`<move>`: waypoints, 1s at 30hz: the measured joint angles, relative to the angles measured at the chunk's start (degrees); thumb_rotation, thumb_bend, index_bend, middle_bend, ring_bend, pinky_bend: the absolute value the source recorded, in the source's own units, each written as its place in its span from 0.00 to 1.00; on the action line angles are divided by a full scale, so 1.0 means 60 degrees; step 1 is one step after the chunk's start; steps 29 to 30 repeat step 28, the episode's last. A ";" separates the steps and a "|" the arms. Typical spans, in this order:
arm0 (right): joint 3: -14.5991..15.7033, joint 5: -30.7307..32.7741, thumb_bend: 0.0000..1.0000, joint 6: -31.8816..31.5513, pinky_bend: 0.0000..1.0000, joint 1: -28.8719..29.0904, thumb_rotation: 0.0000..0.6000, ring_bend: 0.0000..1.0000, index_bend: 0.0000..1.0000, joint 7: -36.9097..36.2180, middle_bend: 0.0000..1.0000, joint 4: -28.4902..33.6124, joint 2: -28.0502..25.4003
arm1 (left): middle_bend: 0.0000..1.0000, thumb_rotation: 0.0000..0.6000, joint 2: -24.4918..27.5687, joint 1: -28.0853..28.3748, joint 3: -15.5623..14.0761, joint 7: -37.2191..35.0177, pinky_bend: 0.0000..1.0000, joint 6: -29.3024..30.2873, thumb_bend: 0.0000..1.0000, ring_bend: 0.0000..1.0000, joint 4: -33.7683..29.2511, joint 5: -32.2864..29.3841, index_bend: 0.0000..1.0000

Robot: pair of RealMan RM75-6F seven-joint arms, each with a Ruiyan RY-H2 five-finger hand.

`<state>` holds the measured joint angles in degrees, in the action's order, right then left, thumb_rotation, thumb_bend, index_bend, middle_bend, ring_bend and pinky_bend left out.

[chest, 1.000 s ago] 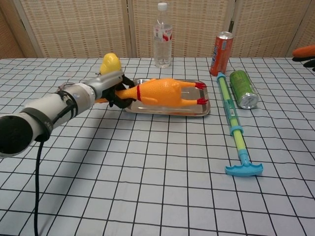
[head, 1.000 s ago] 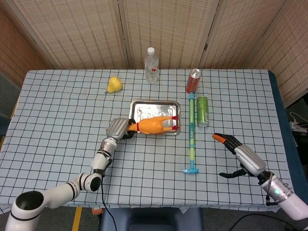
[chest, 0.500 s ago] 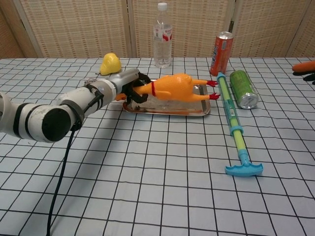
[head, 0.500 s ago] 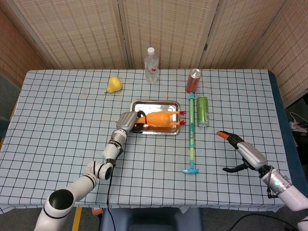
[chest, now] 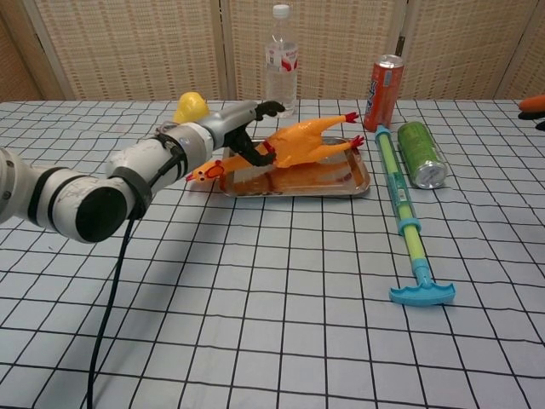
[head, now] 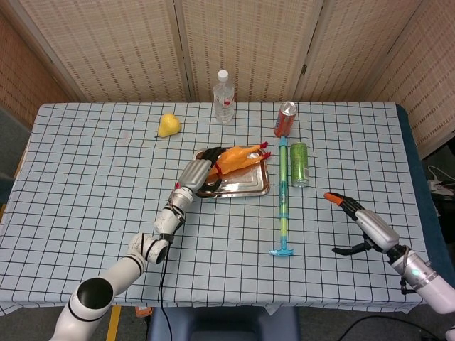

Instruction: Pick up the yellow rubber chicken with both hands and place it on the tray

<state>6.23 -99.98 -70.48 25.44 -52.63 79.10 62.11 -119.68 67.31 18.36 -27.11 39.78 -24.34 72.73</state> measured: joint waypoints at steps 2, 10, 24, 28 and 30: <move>0.0012 0.0007 0.05 -0.0142 0.00 -0.0087 1.00 0.00 0.00 0.0158 0.00 0.0068 -0.0038 | 0.00 1.00 0.0195 -0.0128 -0.0051 0.0093 0.23 0.0260 0.42 0.00 -0.0442 0.0071 0.00; 0.0000 0.0224 0.05 -0.0895 0.00 -0.0757 1.00 0.00 0.00 0.1989 0.00 0.0484 -0.0127 | 0.00 1.00 0.2002 -0.1385 -0.0634 0.1235 0.15 0.1785 0.42 0.00 -0.4061 0.0483 0.00; -0.0136 0.1022 0.05 -0.3379 0.00 -0.3209 1.00 0.00 0.00 1.0016 0.00 0.1681 0.0553 | 0.00 1.00 0.7946 -0.7704 -0.4155 0.4066 0.08 0.7271 0.42 0.00 -1.1592 0.1523 0.00; -0.0096 0.0922 0.05 -0.4055 0.00 -0.3706 1.00 0.00 0.00 1.0615 0.00 0.1845 0.0707 | 0.00 1.00 0.8174 -0.8949 -0.4604 0.4890 0.08 0.8504 0.42 0.00 -1.1117 0.1754 0.00; -0.0096 0.0922 0.05 -0.4055 0.00 -0.3706 1.00 0.00 0.00 1.0615 0.00 0.1845 0.0707 | 0.00 1.00 0.8174 -0.8949 -0.4604 0.4890 0.08 0.8504 0.42 0.00 -1.1117 0.1754 0.00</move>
